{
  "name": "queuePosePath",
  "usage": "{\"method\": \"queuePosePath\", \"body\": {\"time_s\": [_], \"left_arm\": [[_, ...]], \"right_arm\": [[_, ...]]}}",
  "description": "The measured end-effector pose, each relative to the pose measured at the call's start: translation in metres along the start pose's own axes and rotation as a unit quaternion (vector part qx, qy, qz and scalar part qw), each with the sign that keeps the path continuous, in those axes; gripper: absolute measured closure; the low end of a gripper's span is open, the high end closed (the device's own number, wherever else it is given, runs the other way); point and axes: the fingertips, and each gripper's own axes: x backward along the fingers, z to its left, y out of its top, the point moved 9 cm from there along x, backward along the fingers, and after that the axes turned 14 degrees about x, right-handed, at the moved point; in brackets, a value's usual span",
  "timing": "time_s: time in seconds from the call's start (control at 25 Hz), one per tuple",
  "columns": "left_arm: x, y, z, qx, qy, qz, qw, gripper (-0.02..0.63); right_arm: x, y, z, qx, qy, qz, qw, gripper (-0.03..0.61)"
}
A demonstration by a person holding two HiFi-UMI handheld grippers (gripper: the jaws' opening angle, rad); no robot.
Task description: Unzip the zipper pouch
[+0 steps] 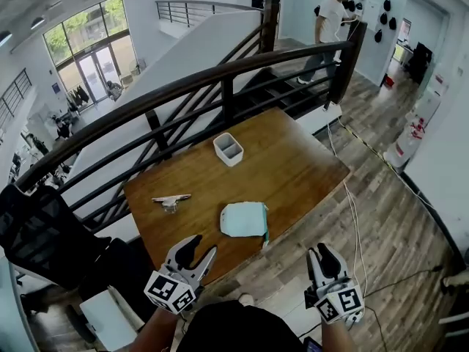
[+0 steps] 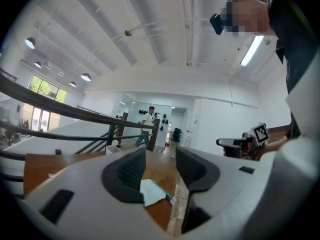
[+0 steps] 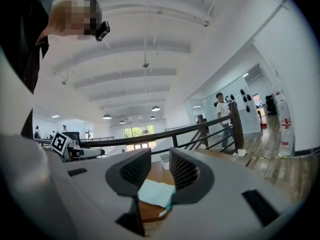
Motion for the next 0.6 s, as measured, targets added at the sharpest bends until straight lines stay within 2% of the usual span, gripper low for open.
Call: {"method": "queuePosePath", "body": {"time_s": [0.16, 0.32, 0.44, 0.6], "left_arm": [[-0.033, -0.010, 0.001, -0.006, -0.032, 0.045, 0.9985, 0.419], [-0.065, -0.024, 0.011, -0.018, -0.060, 0.098, 0.9932, 0.419], [-0.085, -0.031, 0.022, -0.021, -0.077, 0.146, 0.9862, 0.419], [-0.112, -0.048, 0.030, -0.055, -0.097, 0.210, 0.9713, 0.419]], "right_arm": [[-0.007, -0.007, -0.010, -0.008, -0.012, 0.016, 1.000, 0.477], [-0.018, -0.008, -0.010, -0.009, -0.023, 0.034, 0.999, 0.480], [-0.019, 0.001, -0.003, -0.009, -0.039, 0.043, 0.998, 0.482], [-0.011, 0.009, -0.003, -0.002, -0.065, 0.065, 0.996, 0.485]]}}
